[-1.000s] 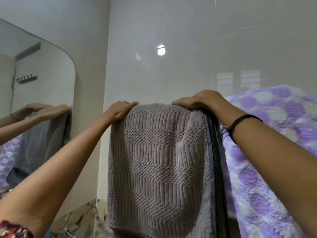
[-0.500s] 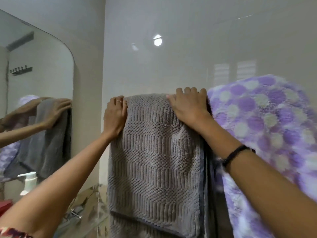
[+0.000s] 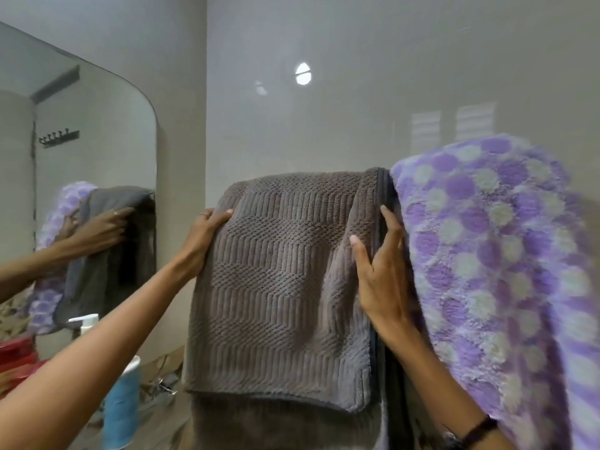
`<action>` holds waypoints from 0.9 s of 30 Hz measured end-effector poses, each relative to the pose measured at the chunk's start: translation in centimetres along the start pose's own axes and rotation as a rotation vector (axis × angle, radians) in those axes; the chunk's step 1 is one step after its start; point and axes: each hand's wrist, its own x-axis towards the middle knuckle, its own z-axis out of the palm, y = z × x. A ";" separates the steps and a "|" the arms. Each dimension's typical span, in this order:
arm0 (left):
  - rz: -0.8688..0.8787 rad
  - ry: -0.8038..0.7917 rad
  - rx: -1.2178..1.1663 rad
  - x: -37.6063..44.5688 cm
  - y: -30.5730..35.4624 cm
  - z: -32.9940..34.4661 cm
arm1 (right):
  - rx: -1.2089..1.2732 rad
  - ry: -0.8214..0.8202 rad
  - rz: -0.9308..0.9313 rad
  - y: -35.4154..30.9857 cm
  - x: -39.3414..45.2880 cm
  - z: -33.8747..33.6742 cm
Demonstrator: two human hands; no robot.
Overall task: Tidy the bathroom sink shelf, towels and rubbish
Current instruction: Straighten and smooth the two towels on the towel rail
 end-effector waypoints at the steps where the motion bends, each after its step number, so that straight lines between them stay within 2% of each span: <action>1: 0.022 0.033 -0.013 0.2 0.3 -0.2 | 0.005 -0.001 -0.014 -0.4 0.2 -0.1; 3: 0.076 0.105 0.017 1.0 1.1 -0.2 | -0.059 -0.009 -0.103 -1.4 1.2 -0.3; 7: 0.200 0.178 0.116 3.8 4.3 0.7 | -0.357 -0.004 -0.224 -3.6 6.4 -0.9; 9: 0.233 0.207 0.143 5.5 6.1 1.7 | -0.470 -0.008 -0.202 -4.5 9.5 -0.9; 12: 0.206 0.251 0.212 7.2 7.0 3.4 | -0.687 -0.102 -0.107 -5.4 12.5 -0.7; 17: 0.150 0.206 0.361 8.4 5.4 3.6 | -0.920 -0.259 -0.041 -5.7 13.3 -0.5; 19: 0.176 0.202 0.292 8.4 4.9 2.8 | -0.903 -0.257 -0.023 -5.8 12.9 -0.5; 21: 0.185 0.222 0.095 7.8 3.8 2.2 | -0.844 -0.217 -0.044 -5.9 11.7 -0.5; 25: 0.175 0.339 -0.298 6.0 1.1 2.9 | -0.798 -0.156 -0.134 -5.1 7.8 -0.7; 27: 0.153 0.392 -0.378 5.4 1.0 3.3 | -0.804 -0.190 -0.108 -4.5 6.7 -1.1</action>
